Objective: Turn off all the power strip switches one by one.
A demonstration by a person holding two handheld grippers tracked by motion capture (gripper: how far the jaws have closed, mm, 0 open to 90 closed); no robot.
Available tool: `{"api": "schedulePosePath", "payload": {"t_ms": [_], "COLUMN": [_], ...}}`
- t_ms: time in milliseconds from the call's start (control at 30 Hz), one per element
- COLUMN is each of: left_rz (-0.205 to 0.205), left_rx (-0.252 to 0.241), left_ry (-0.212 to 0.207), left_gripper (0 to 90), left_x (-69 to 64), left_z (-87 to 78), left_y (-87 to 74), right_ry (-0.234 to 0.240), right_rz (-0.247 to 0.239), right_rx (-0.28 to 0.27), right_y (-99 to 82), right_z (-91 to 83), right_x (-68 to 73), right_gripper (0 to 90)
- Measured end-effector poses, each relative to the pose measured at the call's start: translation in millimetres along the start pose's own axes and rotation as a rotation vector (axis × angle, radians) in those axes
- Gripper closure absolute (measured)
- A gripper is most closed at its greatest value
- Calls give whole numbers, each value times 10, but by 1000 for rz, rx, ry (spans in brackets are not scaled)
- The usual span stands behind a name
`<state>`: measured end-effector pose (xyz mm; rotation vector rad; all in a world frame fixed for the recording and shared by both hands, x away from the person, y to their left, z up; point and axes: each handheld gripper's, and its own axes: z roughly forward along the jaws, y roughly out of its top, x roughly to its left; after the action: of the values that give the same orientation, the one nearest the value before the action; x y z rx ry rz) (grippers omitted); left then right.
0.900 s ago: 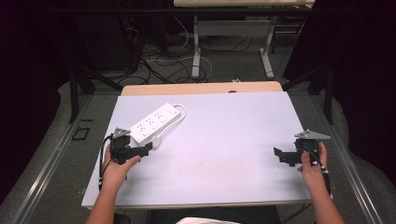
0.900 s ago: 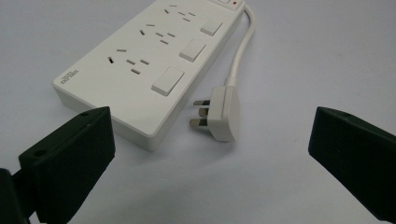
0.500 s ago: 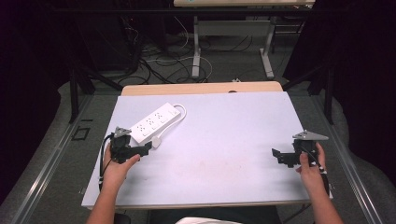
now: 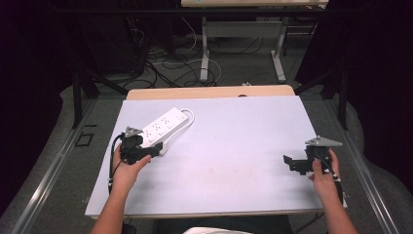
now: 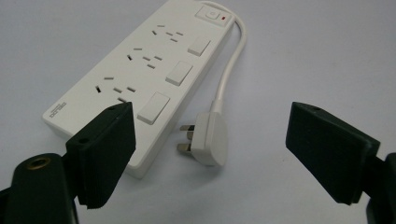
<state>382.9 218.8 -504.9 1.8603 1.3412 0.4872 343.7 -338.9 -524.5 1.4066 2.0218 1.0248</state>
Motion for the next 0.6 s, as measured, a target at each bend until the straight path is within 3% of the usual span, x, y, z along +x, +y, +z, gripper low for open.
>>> {"api": "schedulePosePath", "payload": {"t_ms": [100, 400, 600], "left_rz": [-10, 66, 77], "left_rx": [2, 18, 19], "left_ry": [-11, -12, -2], "left_gripper": [165, 189, 195], "left_x": [-15, -80, -119], "left_z": [13, 66, 113], "left_y": [55, 270, 405], "right_ry": [3, 1, 1], "right_rz": [3, 1, -1], "right_rx": [1, -2, -2], "right_y": [1, 2, -4], "right_z": [11, 11, 10], "right_x": [11, -1, 3], "right_gripper": [0, 0, 0]}}
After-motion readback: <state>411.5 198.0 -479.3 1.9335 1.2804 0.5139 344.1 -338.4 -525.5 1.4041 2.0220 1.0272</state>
